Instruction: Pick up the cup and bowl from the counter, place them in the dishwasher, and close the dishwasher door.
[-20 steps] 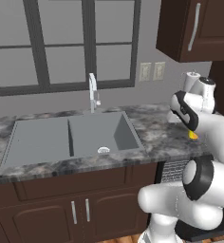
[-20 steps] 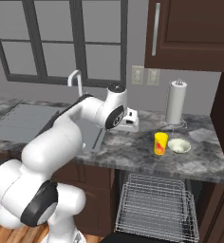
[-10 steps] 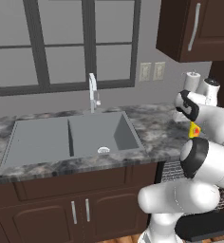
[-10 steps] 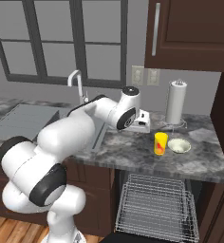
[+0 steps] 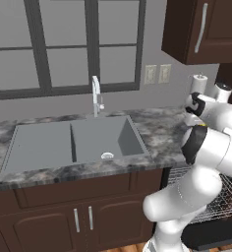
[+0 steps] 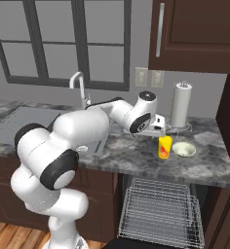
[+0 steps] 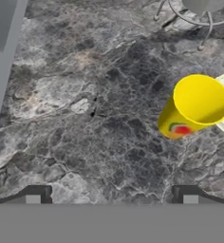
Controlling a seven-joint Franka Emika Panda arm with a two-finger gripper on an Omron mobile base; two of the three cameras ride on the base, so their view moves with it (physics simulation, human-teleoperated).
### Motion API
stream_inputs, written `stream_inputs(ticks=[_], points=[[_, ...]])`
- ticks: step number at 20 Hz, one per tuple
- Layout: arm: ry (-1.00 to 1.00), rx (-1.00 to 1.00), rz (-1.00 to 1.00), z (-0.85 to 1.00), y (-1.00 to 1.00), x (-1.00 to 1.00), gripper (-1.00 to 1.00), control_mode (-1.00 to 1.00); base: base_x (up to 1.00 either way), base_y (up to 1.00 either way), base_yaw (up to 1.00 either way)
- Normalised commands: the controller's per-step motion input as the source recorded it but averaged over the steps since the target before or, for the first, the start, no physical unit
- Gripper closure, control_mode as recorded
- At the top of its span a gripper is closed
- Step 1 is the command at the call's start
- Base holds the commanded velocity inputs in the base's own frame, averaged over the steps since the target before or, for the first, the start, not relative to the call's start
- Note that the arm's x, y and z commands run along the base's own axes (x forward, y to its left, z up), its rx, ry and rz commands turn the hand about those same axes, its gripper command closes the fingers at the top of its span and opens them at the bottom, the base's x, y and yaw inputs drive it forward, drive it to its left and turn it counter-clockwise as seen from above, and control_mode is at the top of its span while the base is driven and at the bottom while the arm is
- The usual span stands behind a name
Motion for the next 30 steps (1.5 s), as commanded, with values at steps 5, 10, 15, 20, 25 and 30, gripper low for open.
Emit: stream_inputs(ticks=[5, 10, 15, 20, 25, 30], points=[[0.01, 0.02, 0.00, -0.18, -0.37, 0.29, -1.00, -1.00, 0.00, 0.00, 0.00], [0.00, 0.00, 0.01, -0.16, -0.27, 0.26, -1.00, -1.00, 0.00, 0.00, 0.00], [0.01, 0.01, 0.01, -0.17, -0.24, 0.31, -1.00, -1.00, 0.00, 0.00, 0.00], [0.03, 0.00, 0.02, -0.21, -0.16, 0.33, -1.00, -1.00, 0.00, 0.00, 0.00], [0.03, 0.00, 0.03, -0.21, -0.11, 0.35, -1.00, -1.00, 0.00, 0.00, 0.00], [0.03, 0.00, 0.02, -0.20, -0.13, 0.37, -1.00, -1.00, 0.00, 0.00, 0.00]])
